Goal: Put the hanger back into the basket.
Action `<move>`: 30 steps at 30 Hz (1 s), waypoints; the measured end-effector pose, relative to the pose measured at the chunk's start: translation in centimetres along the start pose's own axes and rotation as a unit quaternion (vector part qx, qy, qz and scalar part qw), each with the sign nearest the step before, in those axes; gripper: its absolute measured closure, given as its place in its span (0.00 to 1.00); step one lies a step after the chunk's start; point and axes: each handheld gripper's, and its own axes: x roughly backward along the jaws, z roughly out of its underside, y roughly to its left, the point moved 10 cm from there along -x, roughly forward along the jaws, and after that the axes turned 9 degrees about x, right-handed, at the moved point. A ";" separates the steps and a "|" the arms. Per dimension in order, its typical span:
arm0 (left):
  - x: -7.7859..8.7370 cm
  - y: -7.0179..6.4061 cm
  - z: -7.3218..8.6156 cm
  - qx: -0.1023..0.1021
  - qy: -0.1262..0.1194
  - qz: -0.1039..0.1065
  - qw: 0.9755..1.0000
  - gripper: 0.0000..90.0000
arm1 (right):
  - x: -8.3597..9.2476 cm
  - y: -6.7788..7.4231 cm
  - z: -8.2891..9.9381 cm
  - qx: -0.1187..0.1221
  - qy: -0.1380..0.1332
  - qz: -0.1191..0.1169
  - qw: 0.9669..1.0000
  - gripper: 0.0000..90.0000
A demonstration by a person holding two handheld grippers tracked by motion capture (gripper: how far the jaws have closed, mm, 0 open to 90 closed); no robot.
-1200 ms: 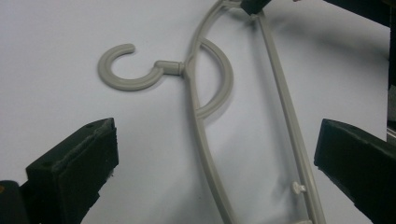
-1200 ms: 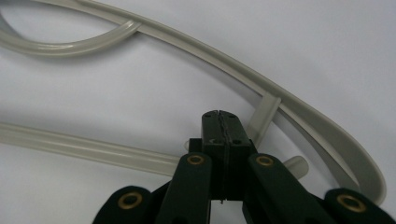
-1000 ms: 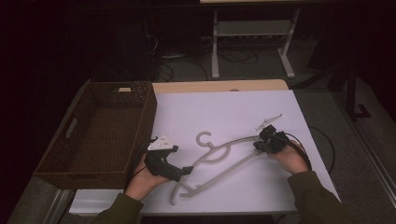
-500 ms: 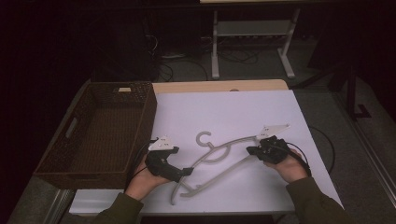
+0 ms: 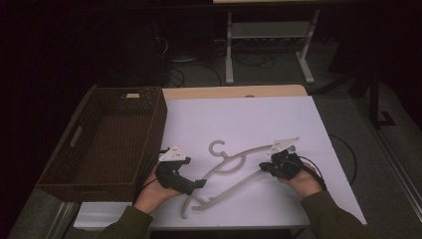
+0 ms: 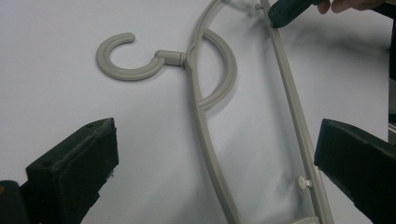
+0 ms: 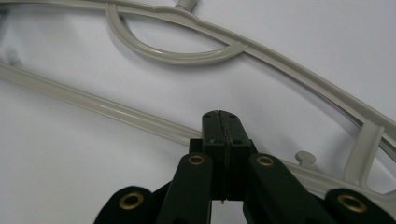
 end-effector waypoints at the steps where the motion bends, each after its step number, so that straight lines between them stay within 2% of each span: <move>1: 0.0 0.0 0.0 0.000 0.000 0.000 1.000 0.00 | -0.1 0.0 0.1 -0.001 0.001 -0.001 1.000 1.00; 11: -0.3 0.0 0.2 -0.001 0.004 -0.002 1.000 0.00 | -0.6 0.2 0.6 0.004 0.015 0.003 1.000 1.00; 20: -1.2 -0.2 0.5 -0.012 0.024 -0.006 1.000 0.00 | -0.9 0.3 0.9 -0.005 0.021 -0.004 1.000 1.00; 23: -1.7 -0.1 0.3 -0.017 0.029 -0.009 0.999 0.05 | -0.9 0.3 1.0 -0.001 0.024 -0.004 1.000 1.00; 28: -2.9 -0.1 0.0 -0.022 0.040 -0.015 0.999 0.08 | -0.9 0.3 1.0 -0.001 0.024 -0.004 1.000 1.00; 29: -3.2 0.0 0.0 -0.021 0.043 -0.016 0.999 0.16 | -0.9 0.3 1.0 -0.002 0.025 -0.005 1.000 1.00; 30: -3.4 0.1 0.1 -0.025 0.048 -0.017 0.998 0.16 | -1.0 0.3 1.0 -0.003 0.026 -0.005 1.000 1.00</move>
